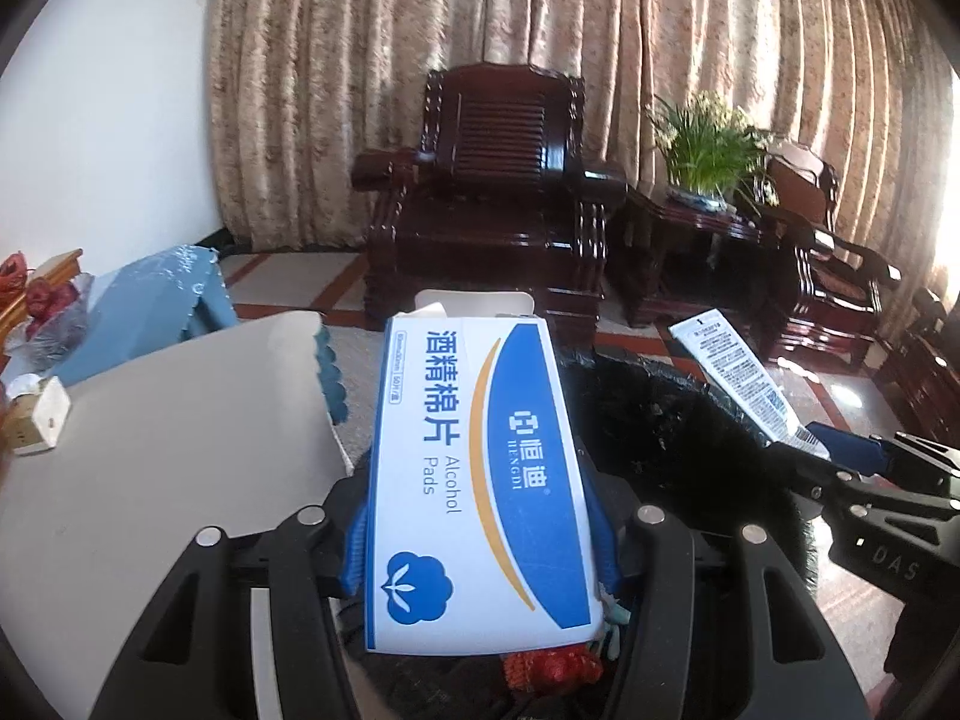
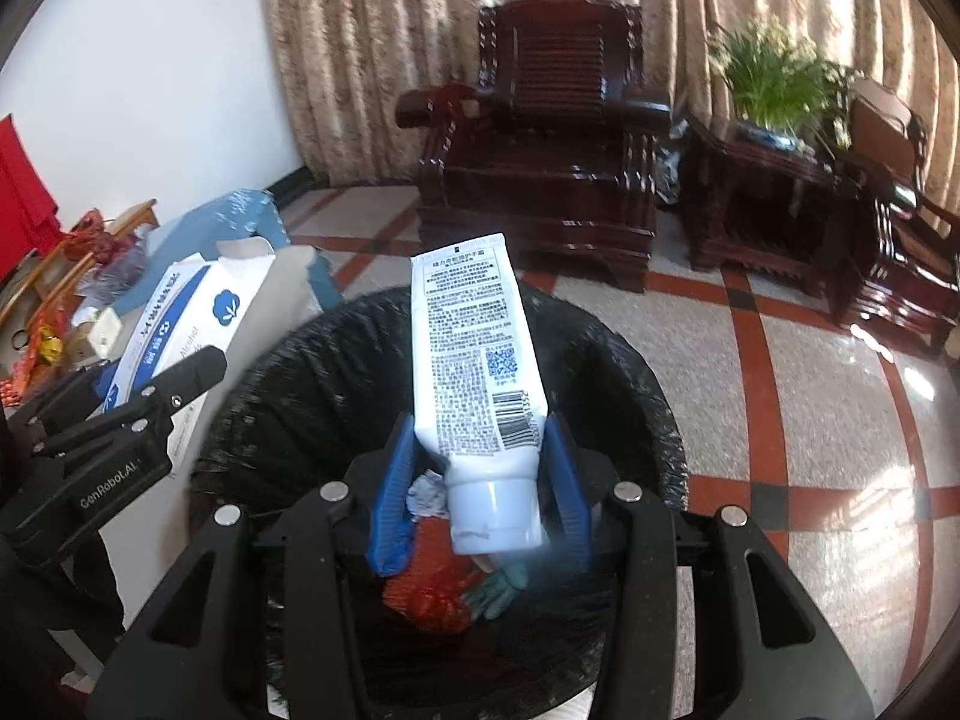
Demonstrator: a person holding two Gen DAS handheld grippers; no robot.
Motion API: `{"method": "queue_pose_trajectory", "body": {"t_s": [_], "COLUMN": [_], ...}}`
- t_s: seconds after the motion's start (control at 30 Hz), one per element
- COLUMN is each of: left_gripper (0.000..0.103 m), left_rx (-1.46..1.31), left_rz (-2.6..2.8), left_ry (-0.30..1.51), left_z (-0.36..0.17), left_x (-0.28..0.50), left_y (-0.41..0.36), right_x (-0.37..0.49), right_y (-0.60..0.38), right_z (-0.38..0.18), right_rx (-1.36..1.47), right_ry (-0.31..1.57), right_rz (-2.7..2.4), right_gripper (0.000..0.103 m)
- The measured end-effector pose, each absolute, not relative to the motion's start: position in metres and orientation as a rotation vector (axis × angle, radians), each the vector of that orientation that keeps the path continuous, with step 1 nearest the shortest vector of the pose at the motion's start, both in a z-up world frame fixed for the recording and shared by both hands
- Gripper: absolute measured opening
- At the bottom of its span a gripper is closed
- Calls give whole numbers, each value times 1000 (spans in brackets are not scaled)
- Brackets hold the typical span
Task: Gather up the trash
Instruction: 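Carry pads box and ointment tube over the bin and open both grippers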
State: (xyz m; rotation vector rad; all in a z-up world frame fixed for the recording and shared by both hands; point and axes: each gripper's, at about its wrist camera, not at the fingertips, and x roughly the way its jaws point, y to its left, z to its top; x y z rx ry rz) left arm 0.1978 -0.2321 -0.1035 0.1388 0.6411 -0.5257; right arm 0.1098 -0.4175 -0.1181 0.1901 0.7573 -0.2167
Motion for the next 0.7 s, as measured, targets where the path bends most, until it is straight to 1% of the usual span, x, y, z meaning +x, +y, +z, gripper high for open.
{"method": "queue_pose_trajectory", "body": {"t_s": [0.23,0.3,0.33,0.37,0.4,0.43,0.5,0.6,0.63,0.7], "left_gripper": [55,56,56,63,69,70,76,82,84,91], "left_rx": [167,164,162,157,146,141,142,136,133,127], "left_rz": [-550,-565,-566,-571,-579,-580,-578,-575,-570,-559], "left_ry": [686,710,721,725,724,719,702,690,684,675], "left_z": [-126,-130,-131,-131,-130,-128,-123,-114,-110,-102], "left_x": [210,214,215,216,216,218,216,213,211,208], "left_y": [-255,-257,-257,-256,-254,-254,-248,-239,-234,-227], "right_x": [125,129,131,131,129,128,124,116,114,109], "right_y": [-437,-440,-441,-442,-443,-443,-443,-443,-443,-442], "right_z": [-143,-149,-151,-153,-154,-153,-151,-144,-142,-133], "right_rx": [199,189,185,182,177,173,173,193,207,247], "right_ry": [800,816,819,819,813,809,800,775,770,756], "right_rz": [-240,-255,-263,-270,-276,-280,-290,-293,-289,-267], "right_gripper": [43,46,51,63,66,68,83,94,97,98]}}
